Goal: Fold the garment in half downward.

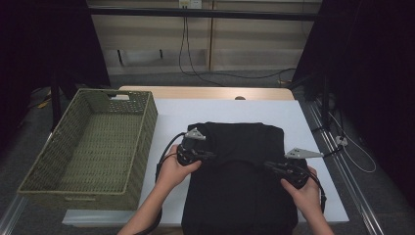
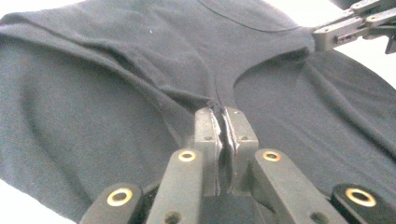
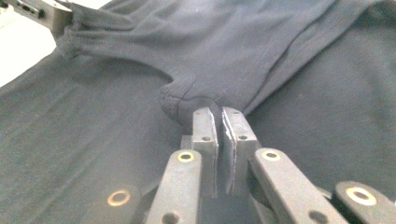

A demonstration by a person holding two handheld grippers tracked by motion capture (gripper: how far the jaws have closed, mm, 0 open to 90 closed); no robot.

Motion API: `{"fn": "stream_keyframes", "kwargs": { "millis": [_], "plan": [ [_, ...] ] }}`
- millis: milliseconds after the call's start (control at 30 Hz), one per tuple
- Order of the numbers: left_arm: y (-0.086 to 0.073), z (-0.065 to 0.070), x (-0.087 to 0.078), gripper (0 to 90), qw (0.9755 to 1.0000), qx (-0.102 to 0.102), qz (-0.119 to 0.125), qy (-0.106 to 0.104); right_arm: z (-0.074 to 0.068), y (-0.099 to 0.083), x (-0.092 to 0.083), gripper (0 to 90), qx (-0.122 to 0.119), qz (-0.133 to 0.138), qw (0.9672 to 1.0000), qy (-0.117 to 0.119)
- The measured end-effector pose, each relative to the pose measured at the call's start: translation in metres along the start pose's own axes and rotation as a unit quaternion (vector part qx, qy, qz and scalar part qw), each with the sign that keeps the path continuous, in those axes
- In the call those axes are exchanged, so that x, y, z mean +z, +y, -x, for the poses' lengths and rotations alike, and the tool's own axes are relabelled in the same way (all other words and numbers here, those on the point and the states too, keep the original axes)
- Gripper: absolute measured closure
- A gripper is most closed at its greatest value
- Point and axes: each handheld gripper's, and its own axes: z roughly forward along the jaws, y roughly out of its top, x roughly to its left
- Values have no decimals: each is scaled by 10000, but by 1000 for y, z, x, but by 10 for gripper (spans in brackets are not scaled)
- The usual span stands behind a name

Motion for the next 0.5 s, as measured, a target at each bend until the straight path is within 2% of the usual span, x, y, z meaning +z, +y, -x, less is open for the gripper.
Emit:
{"fn": "stream_keyframes", "kwargs": {
  "millis": [167, 367, 500],
  "plan": [
    [1, 1, -3, 851, 10000, -21, -11, 18, 0, 1, -8, 852, -40, 76, 10000, 3],
    [5, 5, -6, 856, 10000, -43, 7, -45, -4, 5, -11, 856, -227, 105, 9997, -63],
    [7, 14, -11, 857, 9999, 107, 10, -67, -9, 5, -19, 857, -349, 159, 9993, 2]
  ]
}}
